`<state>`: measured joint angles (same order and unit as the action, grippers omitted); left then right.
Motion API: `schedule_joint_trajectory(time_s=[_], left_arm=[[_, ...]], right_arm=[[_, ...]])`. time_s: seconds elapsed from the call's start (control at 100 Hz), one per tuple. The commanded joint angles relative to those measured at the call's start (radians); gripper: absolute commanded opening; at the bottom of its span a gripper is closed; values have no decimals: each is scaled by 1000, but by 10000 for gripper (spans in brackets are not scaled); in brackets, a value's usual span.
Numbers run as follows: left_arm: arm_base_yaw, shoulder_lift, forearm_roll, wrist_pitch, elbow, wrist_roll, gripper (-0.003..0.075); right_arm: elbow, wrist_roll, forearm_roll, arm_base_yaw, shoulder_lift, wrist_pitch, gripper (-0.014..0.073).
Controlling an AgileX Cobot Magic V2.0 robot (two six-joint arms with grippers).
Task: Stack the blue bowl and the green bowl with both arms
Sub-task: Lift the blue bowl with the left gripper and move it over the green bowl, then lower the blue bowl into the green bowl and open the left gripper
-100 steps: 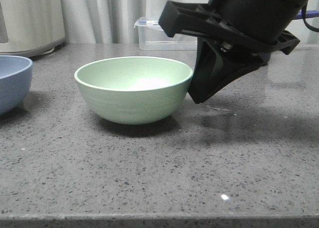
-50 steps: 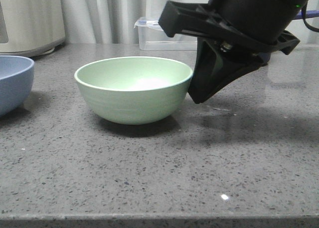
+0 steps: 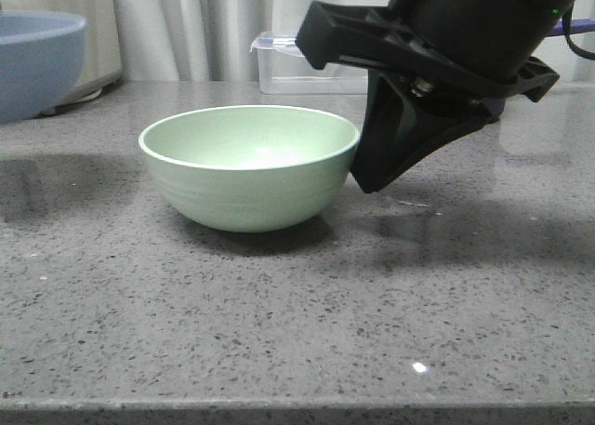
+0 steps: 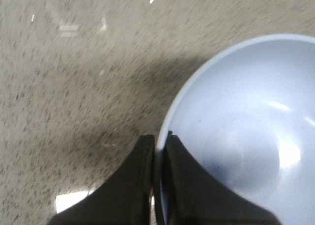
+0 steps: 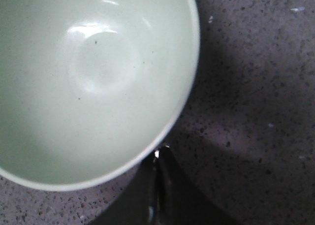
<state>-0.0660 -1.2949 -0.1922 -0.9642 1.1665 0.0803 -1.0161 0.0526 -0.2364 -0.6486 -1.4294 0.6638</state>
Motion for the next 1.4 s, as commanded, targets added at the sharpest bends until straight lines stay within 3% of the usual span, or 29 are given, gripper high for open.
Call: schedule_joint_trajectory(time_s=[0.0, 0.35, 0.62, 1.39], left_arm=[[-48, 13, -30, 16, 84, -6, -20], [-268, -111, -32, 5, 235, -6, -20], [-379, -183, -39, 3, 279, -6, -20], [-449, -228, -106, -14, 284, -6, -20]], right_arm=[[-23, -10, -13, -1, 31, -42, -69], [-23, -10, -13, -1, 31, -42, -69], [-23, -10, -13, -1, 31, -42, -69], [-23, -10, -13, -1, 31, -42, -69]])
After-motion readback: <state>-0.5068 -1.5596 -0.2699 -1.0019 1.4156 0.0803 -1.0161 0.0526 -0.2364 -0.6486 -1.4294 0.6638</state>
